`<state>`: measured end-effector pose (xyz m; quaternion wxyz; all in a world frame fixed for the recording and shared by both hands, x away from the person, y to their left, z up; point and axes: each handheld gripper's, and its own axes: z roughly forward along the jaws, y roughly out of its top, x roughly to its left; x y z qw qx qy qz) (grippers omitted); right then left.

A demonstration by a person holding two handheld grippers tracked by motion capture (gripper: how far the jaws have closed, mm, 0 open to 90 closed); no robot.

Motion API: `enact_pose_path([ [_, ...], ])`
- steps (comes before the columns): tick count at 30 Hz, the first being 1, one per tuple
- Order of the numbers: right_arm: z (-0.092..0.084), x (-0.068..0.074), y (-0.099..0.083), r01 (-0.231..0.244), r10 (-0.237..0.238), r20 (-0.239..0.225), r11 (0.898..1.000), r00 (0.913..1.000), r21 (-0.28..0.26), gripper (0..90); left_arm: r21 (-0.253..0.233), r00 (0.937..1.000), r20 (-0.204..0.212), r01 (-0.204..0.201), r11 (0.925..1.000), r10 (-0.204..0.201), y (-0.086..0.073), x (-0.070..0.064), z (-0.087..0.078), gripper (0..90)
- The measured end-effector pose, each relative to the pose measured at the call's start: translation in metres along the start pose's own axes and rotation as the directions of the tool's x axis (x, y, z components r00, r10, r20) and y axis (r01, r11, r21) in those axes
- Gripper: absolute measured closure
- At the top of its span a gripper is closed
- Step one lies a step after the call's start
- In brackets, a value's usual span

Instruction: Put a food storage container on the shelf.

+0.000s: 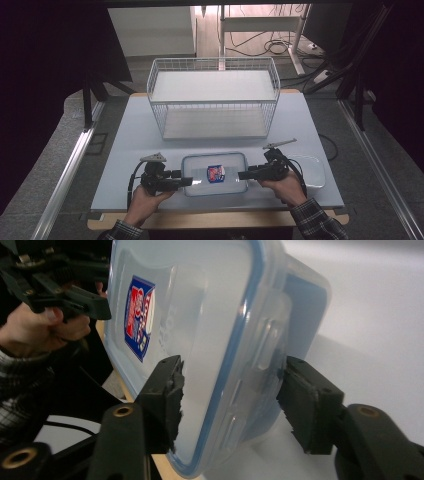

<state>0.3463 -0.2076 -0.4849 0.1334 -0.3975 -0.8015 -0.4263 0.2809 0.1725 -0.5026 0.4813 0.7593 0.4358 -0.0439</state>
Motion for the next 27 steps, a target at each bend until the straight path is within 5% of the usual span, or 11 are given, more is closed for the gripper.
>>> enact_pose_path([
  [9, -0.006, 0.006, -0.005, -0.031, 0.032, 0.016, 0.999, 0.9994, -0.04, 50.0, -0.038, 0.9993, -0.001, 0.039, 0.9985, -0.039, 0.0, -0.001, -0.002, 49.4],
  [14, -0.008, 0.015, -0.004, 0.018, -0.015, 0.051, 0.997, 0.9986, -0.07, 50.0, -0.057, 0.9987, 0.006, 0.05, 0.9971, -0.05, 0.002, -0.001, -0.005, 51.1],
  [27, -0.022, 0.025, 0.016, 0.1, -0.093, 0.053, 0.983, 0.9943, -0.157, 50.0, -0.098, 0.9997, -0.015, -0.023, 0.9949, 0.022, 0.033, -0.008, -0.023, 52.1],
])
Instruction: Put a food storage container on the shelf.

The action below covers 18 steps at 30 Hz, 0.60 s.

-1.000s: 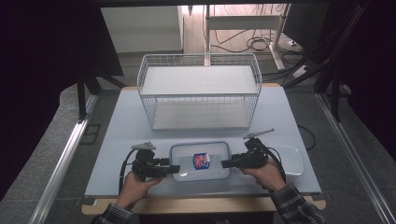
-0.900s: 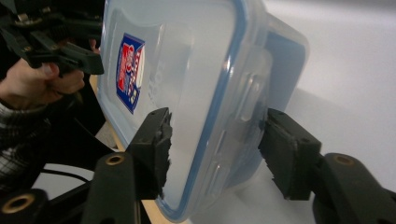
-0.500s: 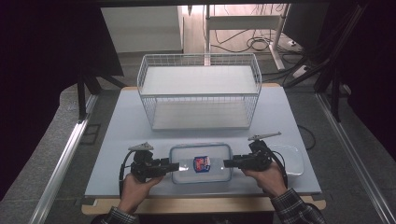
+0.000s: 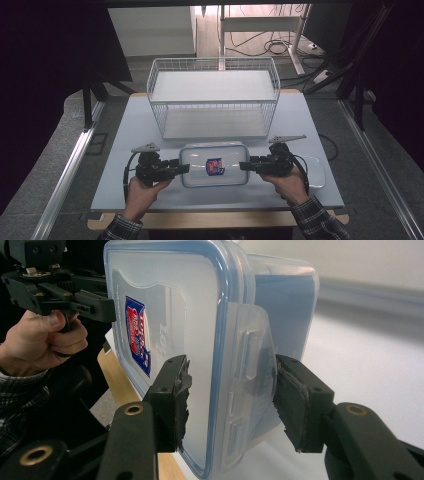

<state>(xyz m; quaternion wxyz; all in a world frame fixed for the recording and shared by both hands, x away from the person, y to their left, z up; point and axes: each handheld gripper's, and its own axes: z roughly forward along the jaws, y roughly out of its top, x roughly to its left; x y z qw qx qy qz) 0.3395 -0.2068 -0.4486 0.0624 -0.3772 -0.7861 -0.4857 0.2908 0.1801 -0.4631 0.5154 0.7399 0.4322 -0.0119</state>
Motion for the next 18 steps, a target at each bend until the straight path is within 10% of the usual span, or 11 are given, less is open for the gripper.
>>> enact_pose_path([
  [18, -0.016, 0.017, 0.058, 0.093, -0.092, 0.019, 0.993, 0.9956, -0.073, 50.0, -0.067, 0.998, -0.016, -0.063, 0.9958, 0.062, 0.057, -0.006, -0.026, 52.5],
])
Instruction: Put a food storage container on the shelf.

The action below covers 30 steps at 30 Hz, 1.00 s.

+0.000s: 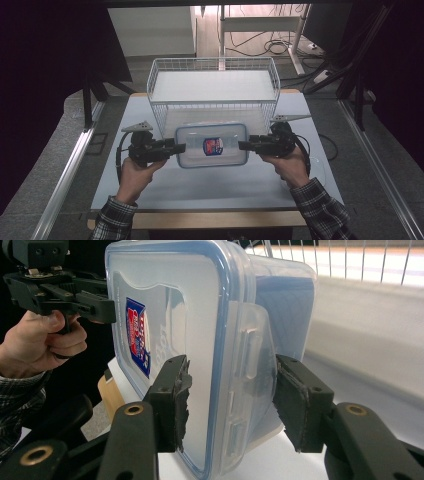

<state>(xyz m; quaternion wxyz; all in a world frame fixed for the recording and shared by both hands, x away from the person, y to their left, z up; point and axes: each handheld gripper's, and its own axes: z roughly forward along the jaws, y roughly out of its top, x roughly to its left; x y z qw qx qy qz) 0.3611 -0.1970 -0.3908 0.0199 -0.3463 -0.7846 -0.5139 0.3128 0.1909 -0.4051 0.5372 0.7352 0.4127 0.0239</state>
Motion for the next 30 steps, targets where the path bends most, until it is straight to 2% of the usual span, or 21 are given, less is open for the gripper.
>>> enact_pose_path([
  [9, -0.008, 0.001, 0.033, 0.034, -0.033, 0.008, 0.998, 0.9994, -0.044, 50.1, -0.027, 0.9992, -0.005, -0.04, 0.9988, 0.04, 0.039, 0.001, -0.006, 52.5],
  [14, -0.014, 0.0, 0.056, 0.044, -0.043, 0.02, 0.996, 0.9989, -0.073, 50.1, -0.045, 0.9988, -0.005, -0.048, 0.9978, 0.048, 0.068, 0.002, -0.008, 52.6],
  [19, -0.017, -0.002, 0.07, 0.054, -0.051, 0.027, 0.995, 0.9983, -0.087, 50.1, -0.055, 0.9986, 0.0, -0.054, 0.9971, 0.054, 0.083, 0.005, -0.008, 52.6],
  [22, -0.018, -0.005, 0.086, 0.062, -0.06, 0.033, 0.994, 0.9977, -0.094, 50.0, -0.065, 0.9988, -0.002, -0.049, 0.9967, 0.049, 0.095, 0.008, -0.007, 52.5],
  [25, -0.018, -0.008, 0.093, 0.06, -0.057, 0.034, 0.993, 0.9978, -0.098, 50.1, -0.072, 0.9989, -0.004, -0.046, 0.9963, 0.046, 0.106, 0.013, -0.006, 52.5],
  [26, -0.017, -0.012, 0.099, 0.052, -0.049, 0.032, 0.993, 0.9983, -0.103, 50.0, -0.073, 0.9989, -0.01, -0.045, 0.9963, 0.045, 0.114, 0.015, -0.005, 52.4],
  [27, -0.017, -0.012, 0.099, 0.052, -0.049, 0.032, 0.993, 0.9983, -0.103, 50.0, -0.073, 0.9989, -0.01, -0.045, 0.9963, 0.045, 0.114, 0.015, -0.005, 52.4],
  [30, -0.014, -0.021, 0.109, 0.03, -0.028, 0.018, 0.992, 0.9995, -0.121, 50.0, -0.086, 0.9989, -0.017, -0.046, 0.9953, 0.044, 0.128, 0.019, -0.004, 52.4],
])
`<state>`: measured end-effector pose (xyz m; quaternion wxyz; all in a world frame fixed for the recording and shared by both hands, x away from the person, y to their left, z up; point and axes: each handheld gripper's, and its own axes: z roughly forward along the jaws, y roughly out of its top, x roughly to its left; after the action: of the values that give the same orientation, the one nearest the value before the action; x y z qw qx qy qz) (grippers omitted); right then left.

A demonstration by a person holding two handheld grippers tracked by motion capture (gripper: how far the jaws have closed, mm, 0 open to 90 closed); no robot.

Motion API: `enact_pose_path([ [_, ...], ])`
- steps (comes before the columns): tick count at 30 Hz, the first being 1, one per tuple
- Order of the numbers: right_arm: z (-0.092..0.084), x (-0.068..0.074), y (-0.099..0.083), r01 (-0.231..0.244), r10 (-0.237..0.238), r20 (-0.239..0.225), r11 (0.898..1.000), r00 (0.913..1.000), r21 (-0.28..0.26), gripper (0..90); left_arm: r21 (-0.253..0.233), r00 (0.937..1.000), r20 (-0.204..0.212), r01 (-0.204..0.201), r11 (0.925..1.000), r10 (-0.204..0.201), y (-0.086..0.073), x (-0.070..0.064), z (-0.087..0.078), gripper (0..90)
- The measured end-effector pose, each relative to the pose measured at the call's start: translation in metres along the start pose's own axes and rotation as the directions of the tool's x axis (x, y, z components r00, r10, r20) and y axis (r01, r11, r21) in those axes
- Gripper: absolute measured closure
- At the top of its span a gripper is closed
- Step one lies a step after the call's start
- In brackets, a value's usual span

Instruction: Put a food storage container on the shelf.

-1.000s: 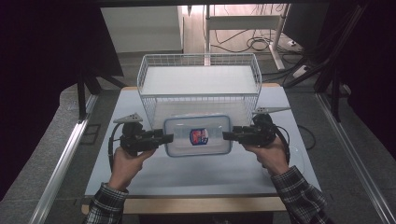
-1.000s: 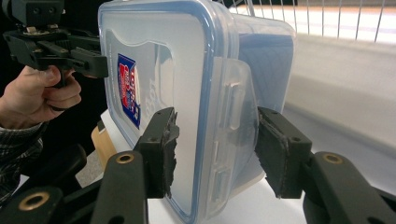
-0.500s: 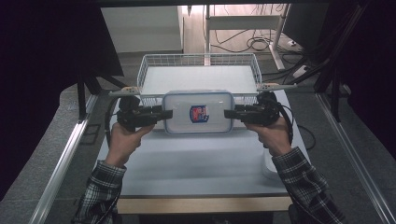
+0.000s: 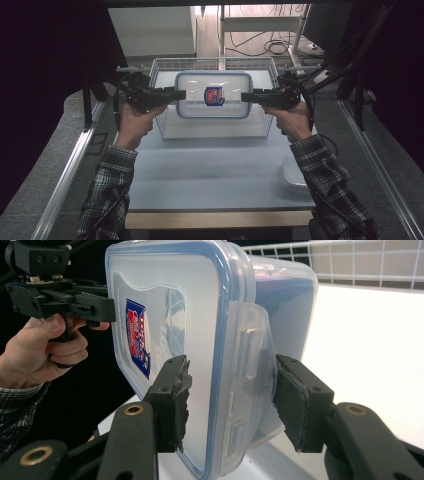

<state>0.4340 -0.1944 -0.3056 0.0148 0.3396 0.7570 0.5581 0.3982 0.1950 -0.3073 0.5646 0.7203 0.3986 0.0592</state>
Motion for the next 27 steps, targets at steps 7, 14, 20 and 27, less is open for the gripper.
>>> enact_pose_path([
  [7, 0.005, -0.01, 0.019, 0.006, -0.006, 0.013, 1.0, 0.9999, -0.007, 49.7, -0.006, 0.9996, 0.006, 0.029, 0.9996, -0.029, 0.012, 0.012, 0.009, 52.3],
  [14, 0.012, -0.021, 0.03, -0.019, 0.019, 0.028, 1.0, 0.9994, -0.005, 49.4, -0.014, 0.9978, 0.014, 0.065, 0.9978, -0.065, 0.011, 0.024, 0.018, 52.3],
  [20, 0.019, -0.031, 0.032, -0.037, 0.037, 0.036, 0.999, 0.9987, -0.003, 48.8, -0.012, 0.997, 0.0, 0.077, 0.997, -0.077, 0.013, 0.031, 0.026, 52.0],
  [27, 0.026, -0.041, 0.035, -0.057, 0.057, 0.036, 0.998, 0.9977, -0.003, 48.5, -0.027, 0.9961, -0.009, 0.087, 0.9958, -0.087, 0.017, 0.038, 0.031, 51.5],
])
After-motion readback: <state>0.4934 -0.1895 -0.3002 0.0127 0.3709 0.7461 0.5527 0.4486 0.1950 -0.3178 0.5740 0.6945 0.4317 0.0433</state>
